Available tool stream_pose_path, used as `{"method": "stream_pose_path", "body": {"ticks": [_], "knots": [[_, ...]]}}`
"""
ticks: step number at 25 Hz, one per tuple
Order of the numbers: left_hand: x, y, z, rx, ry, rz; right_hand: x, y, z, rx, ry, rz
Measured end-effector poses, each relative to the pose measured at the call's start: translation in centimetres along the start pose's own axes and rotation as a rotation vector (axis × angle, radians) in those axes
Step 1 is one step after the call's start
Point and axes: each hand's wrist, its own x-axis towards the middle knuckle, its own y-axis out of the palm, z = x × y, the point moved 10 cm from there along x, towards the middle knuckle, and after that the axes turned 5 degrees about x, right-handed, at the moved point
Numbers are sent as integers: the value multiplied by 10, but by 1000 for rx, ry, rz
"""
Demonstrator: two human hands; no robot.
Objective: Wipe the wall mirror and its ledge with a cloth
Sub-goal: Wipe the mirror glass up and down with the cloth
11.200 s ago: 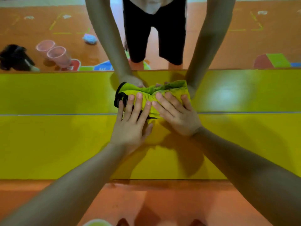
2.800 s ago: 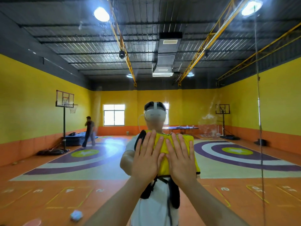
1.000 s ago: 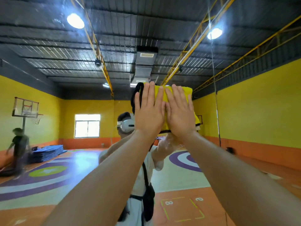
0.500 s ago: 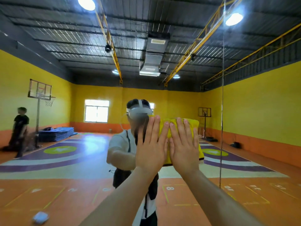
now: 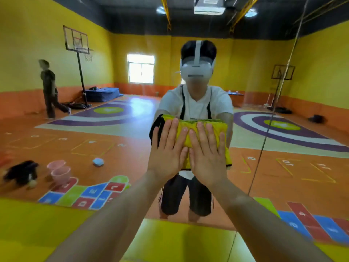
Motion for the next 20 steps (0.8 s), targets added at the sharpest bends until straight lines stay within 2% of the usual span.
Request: {"method": "stream_pose_path", "body": {"ticks": [8,13,20], "knots": [[-205,60,-21,-10,41,152,-190,78,65,42,-62,115],[-357,106,-52,-32,69,285,-338,129,101,27,-116,258],[-485,151,-88,-30,105,303,-471,170,119,-13,-115,308]]}}
